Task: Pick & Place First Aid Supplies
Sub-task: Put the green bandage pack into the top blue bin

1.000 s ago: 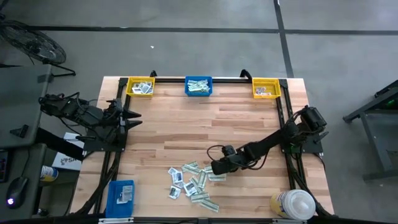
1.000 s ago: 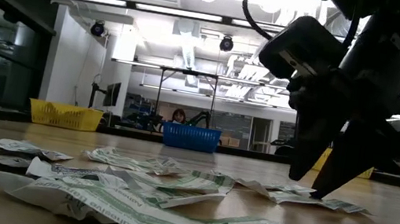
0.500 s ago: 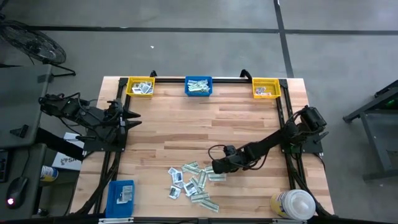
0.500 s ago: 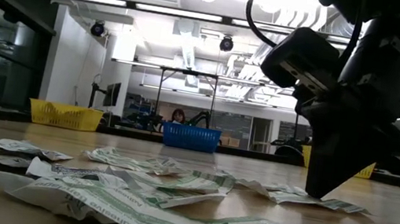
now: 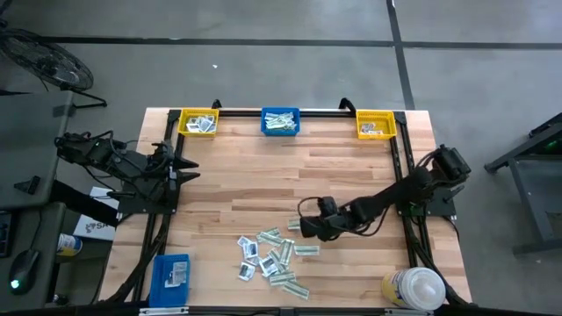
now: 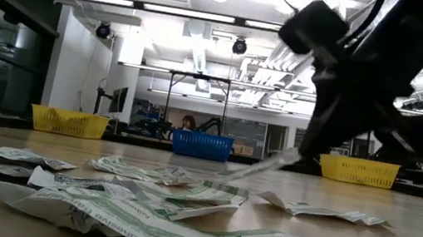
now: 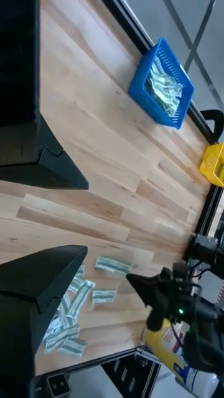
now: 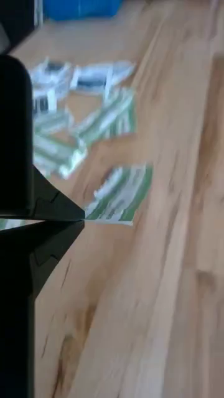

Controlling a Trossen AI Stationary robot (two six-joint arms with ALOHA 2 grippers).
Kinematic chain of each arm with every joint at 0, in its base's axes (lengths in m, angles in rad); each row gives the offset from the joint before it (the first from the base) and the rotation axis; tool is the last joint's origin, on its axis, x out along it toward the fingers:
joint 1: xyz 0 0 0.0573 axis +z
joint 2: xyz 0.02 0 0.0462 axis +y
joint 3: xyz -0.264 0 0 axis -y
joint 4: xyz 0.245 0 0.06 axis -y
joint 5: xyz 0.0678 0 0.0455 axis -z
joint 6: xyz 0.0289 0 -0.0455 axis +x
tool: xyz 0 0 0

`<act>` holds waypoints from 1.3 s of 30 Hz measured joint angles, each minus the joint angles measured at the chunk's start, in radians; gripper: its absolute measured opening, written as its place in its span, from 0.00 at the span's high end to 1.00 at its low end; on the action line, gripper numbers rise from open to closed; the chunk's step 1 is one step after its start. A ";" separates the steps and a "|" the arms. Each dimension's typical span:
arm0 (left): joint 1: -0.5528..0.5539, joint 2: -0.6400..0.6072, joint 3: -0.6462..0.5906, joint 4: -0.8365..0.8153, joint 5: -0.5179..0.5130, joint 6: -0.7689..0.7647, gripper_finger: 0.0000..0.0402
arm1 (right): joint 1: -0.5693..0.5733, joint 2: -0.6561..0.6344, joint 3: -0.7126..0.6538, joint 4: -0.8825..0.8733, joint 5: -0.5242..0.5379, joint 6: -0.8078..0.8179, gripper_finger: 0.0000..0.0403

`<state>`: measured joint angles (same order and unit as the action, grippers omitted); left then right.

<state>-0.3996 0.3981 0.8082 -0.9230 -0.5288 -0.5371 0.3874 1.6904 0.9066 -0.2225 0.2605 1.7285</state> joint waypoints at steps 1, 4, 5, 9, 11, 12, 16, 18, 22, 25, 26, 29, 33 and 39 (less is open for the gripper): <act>0.000 0.000 0.000 0.000 0.002 -0.006 0.61 | 0.001 -0.012 0.000 0.001 0.018 -0.005 1.00; 0.000 0.000 0.000 0.000 0.020 -0.018 0.61 | -0.005 -0.051 0.000 0.006 0.105 -0.026 1.00; 0.000 0.000 0.000 0.000 0.022 -0.018 0.61 | -0.009 -0.061 0.000 0.006 0.129 -0.033 1.00; 0.000 0.000 0.000 0.000 0.022 -0.018 0.61 | -0.044 -0.099 0.001 0.026 0.184 -0.099 1.00; 0.000 0.000 0.000 0.000 0.022 -0.019 0.61 | -0.076 -0.112 0.001 0.040 0.201 -0.143 1.00; 0.000 0.000 0.000 0.000 0.022 -0.022 0.61 | -0.097 -0.114 0.001 0.052 0.203 -0.171 1.00; 0.000 0.000 0.000 0.000 0.018 -0.024 0.61 | -0.194 -0.114 0.001 0.163 0.169 -0.328 1.00; 0.000 0.000 0.000 0.000 0.016 -0.025 0.61 | -0.249 -0.114 0.002 0.207 0.146 -0.398 1.00; 0.000 0.000 0.000 0.002 0.014 -0.044 0.61 | -0.379 -0.114 0.002 0.322 0.083 -0.558 1.00; 0.000 0.000 0.000 0.003 0.007 -0.044 0.61 | -0.488 -0.114 0.002 0.390 0.004 -0.657 1.00; 0.000 0.000 0.000 0.007 -0.005 -0.045 0.61 | -0.526 -0.114 0.002 0.408 -0.023 -0.686 1.00; 0.000 0.000 0.000 0.029 -0.044 -0.048 0.61 | -0.643 -0.114 0.003 0.455 -0.125 -0.756 1.00; 0.000 0.000 0.000 0.084 -0.097 -0.048 0.61 | -0.783 -0.114 0.003 0.459 -0.237 -0.830 1.00; 0.000 0.000 0.000 0.163 -0.216 -0.042 0.61 | -0.951 -0.102 0.003 0.489 -0.385 -0.917 1.00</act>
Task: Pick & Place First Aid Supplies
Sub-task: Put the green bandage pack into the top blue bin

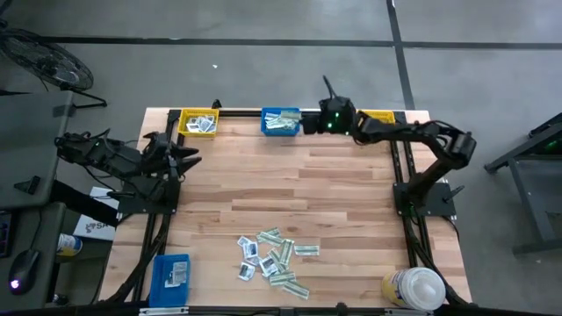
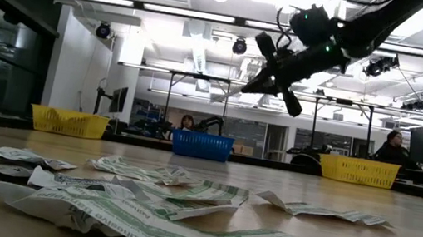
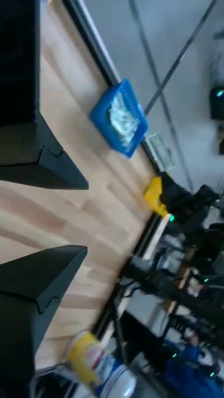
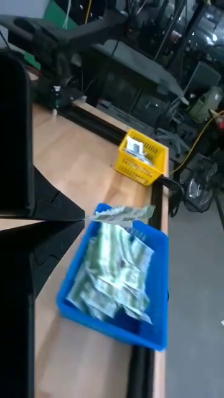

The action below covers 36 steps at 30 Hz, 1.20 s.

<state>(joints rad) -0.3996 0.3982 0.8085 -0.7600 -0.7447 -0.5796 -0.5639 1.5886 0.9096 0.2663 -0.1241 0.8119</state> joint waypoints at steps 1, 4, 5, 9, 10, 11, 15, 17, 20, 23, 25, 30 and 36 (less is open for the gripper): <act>0.000 0.000 0.000 0.003 -0.013 0.003 0.61 | -0.020 0.010 0.000 0.012 -0.026 -0.007 1.00; 0.000 0.001 0.000 0.003 -0.044 0.004 0.61 | -0.069 0.051 0.000 0.067 -0.092 -0.027 1.00; 0.000 0.001 0.000 0.002 -0.051 0.007 0.61 | -0.082 0.066 0.000 0.086 -0.108 -0.030 1.00; 0.000 0.001 0.000 0.003 -0.056 0.005 0.61 | -0.112 0.143 0.000 0.194 -0.162 0.002 1.00; 0.000 0.001 0.000 0.003 -0.055 -0.001 0.61 | -0.115 0.164 0.002 0.220 -0.172 0.021 1.00; 0.000 0.001 0.000 0.003 -0.055 -0.006 0.61 | -0.118 0.182 0.008 0.229 -0.181 0.026 1.00; 0.000 0.001 0.000 0.003 -0.055 -0.012 0.61 | -0.124 0.258 0.074 0.232 -0.232 0.022 1.00; 0.000 0.001 0.000 0.003 -0.063 -0.012 0.61 | -0.124 0.292 0.114 0.221 -0.244 0.026 1.00; 0.000 0.001 0.000 0.004 -0.075 -0.013 0.61 | -0.124 0.325 0.174 0.144 -0.238 0.016 1.00; 0.000 0.001 0.000 0.004 -0.079 -0.012 0.61 | -0.126 0.343 0.227 0.031 -0.238 -0.010 1.00; 0.000 0.001 0.000 0.004 -0.086 -0.012 0.61 | -0.126 0.345 0.248 -0.010 -0.234 -0.017 1.00; 0.000 0.001 0.000 0.003 -0.086 -0.004 0.61 | -0.129 0.344 0.288 -0.024 -0.227 -0.022 1.00; 0.000 0.001 0.000 0.003 -0.086 -0.002 0.61 | -0.129 0.344 0.294 -0.045 -0.251 -0.003 0.99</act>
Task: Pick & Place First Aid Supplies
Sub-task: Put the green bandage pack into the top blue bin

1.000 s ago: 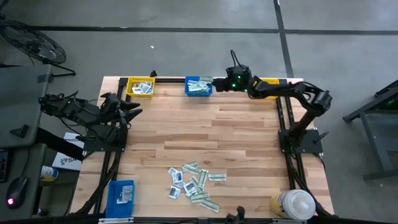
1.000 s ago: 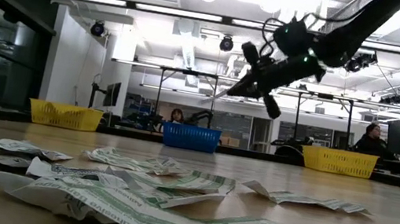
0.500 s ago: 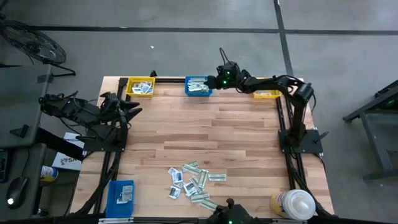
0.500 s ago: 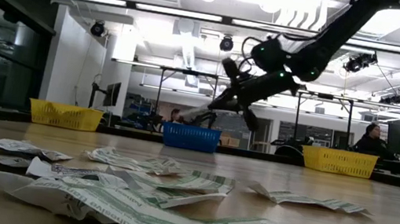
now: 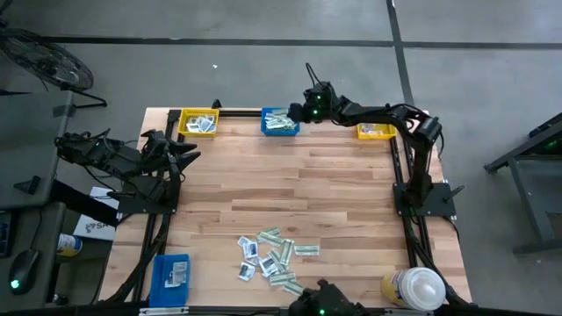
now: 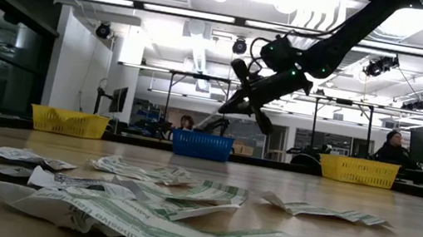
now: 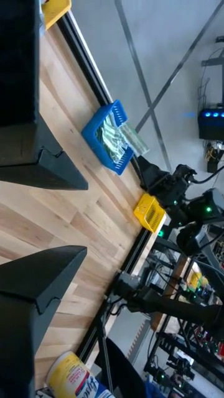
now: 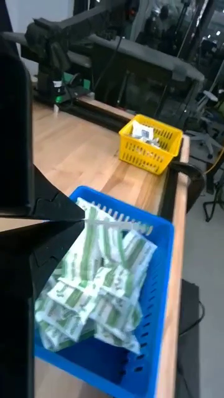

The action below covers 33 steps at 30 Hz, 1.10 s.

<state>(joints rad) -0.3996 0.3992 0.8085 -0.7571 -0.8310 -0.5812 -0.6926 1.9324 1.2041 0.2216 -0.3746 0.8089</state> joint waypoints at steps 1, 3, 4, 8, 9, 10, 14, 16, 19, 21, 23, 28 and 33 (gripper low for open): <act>0.000 0.000 0.000 0.000 0.000 0.000 0.61 | 0.000 0.000 0.000 -0.009 -0.003 0.000 0.98; 0.000 0.000 0.000 0.000 0.000 0.000 0.61 | 0.004 0.000 0.000 -0.027 -0.003 0.002 0.96; 0.000 0.000 0.000 0.000 0.000 -0.001 0.61 | 0.005 0.000 0.000 -0.034 -0.003 0.002 0.94; 0.000 0.000 0.000 0.000 0.007 -0.003 0.61 | 0.006 0.000 0.000 -0.056 0.018 0.005 0.85; 0.000 0.000 0.000 0.000 0.012 -0.003 0.61 | 0.006 0.000 0.000 -0.060 0.027 0.015 0.82; 0.000 0.000 0.000 -0.001 0.016 -0.003 0.61 | 0.006 0.000 0.000 -0.062 0.028 0.024 0.79; 0.000 0.000 0.000 -0.001 0.042 -0.004 0.61 | 0.003 -0.006 0.000 -0.061 0.023 0.057 0.69; 0.000 0.000 0.000 0.000 0.061 -0.003 0.61 | 0.000 -0.020 -0.001 -0.060 0.008 0.071 0.67; 0.000 0.000 0.000 -0.001 0.090 -0.002 0.61 | 0.000 -0.054 -0.001 -0.069 -0.045 0.062 0.67; 0.000 0.000 0.000 -0.002 0.113 -0.002 0.61 | 0.005 -0.085 -0.001 -0.119 -0.075 0.044 0.67; 0.000 0.000 0.000 -0.009 0.130 0.000 0.61 | 0.017 -0.122 -0.001 -0.198 -0.081 0.022 0.68; 0.000 0.000 0.000 -0.020 0.149 0.000 0.61 | 0.067 -0.220 -0.001 -0.417 -0.067 -0.021 0.69; 0.000 0.000 0.000 -0.038 0.171 0.000 0.61 | 0.160 -0.300 -0.001 -0.669 0.015 -0.025 0.69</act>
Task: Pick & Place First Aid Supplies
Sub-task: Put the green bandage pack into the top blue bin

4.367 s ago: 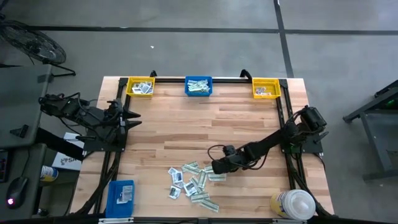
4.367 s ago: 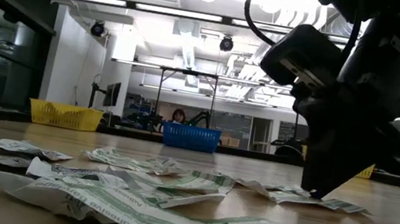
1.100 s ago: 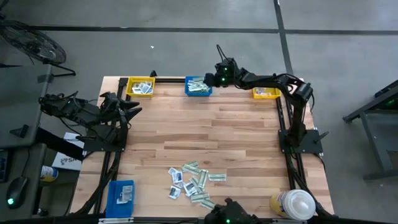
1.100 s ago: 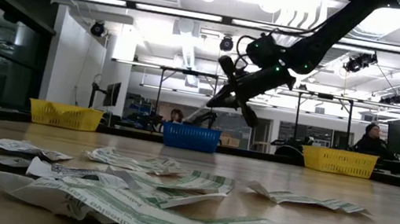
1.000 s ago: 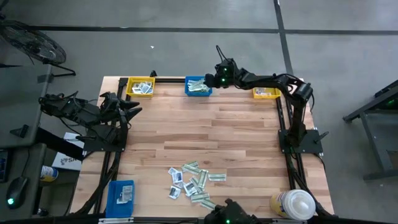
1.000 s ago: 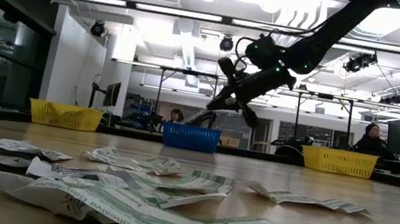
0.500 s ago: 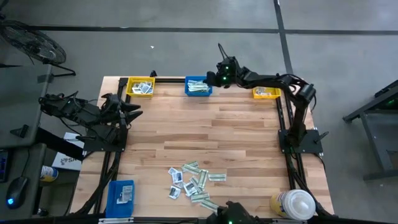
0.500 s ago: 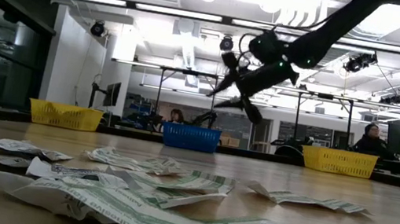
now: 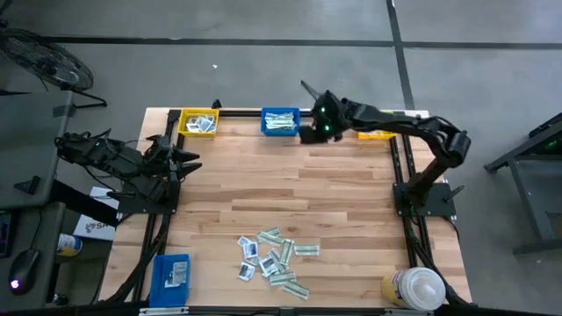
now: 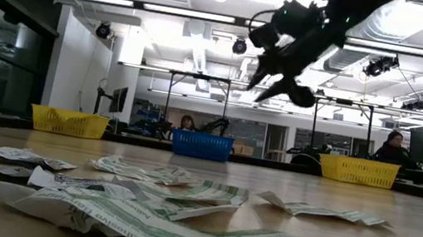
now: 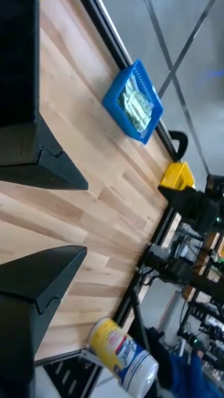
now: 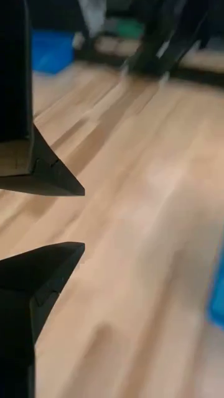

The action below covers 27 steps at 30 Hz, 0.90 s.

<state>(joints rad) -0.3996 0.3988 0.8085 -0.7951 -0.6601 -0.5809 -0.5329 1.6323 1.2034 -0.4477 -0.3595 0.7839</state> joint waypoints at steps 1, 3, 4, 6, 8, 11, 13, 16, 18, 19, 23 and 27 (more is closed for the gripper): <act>0.000 0.000 0.000 -0.001 0.009 0.001 0.61 | 0.024 -0.013 0.000 -0.050 0.024 0.004 0.69; 0.000 0.000 0.000 -0.001 0.035 0.011 0.61 | 0.075 -0.037 0.000 -0.142 0.067 0.029 0.69; 0.000 0.001 0.000 -0.001 0.053 0.018 0.61 | 0.103 -0.047 0.000 -0.181 0.093 0.047 0.69; 0.000 0.013 0.000 0.000 0.083 0.031 0.61 | 0.162 -0.066 0.000 -0.247 0.140 0.083 0.69; 0.000 0.032 0.000 0.000 0.112 0.048 0.61 | 0.224 -0.083 0.000 -0.291 0.185 0.125 0.69; 0.000 0.086 0.000 0.001 0.144 0.087 0.61 | 0.317 -0.099 0.000 -0.344 0.250 0.195 0.69; 0.000 0.129 0.000 0.001 0.159 0.106 0.61 | 0.381 -0.103 0.000 -0.358 0.290 0.249 0.69; 0.000 0.197 0.000 0.003 0.166 0.106 0.61 | 0.476 -0.103 0.000 -0.358 0.323 0.318 0.69; 0.000 0.232 0.000 0.006 0.176 0.106 0.61 | 0.538 -0.102 -0.011 -0.350 0.339 0.367 0.69; 0.000 0.248 0.000 0.012 0.183 0.107 0.61 | 0.567 -0.102 -0.022 -0.351 0.350 0.398 0.69; 0.000 0.331 0.000 0.073 0.284 0.137 0.61 | 0.674 -0.102 -0.079 -0.335 0.396 0.531 0.69; 0.000 0.444 0.000 0.208 0.367 0.166 0.61 | 0.761 -0.102 -0.149 -0.239 0.437 0.626 0.69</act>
<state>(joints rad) -0.3996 0.8430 0.8085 -0.5871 -0.2929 -0.4147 0.2286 1.5307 1.0541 -0.6871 0.0773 1.4101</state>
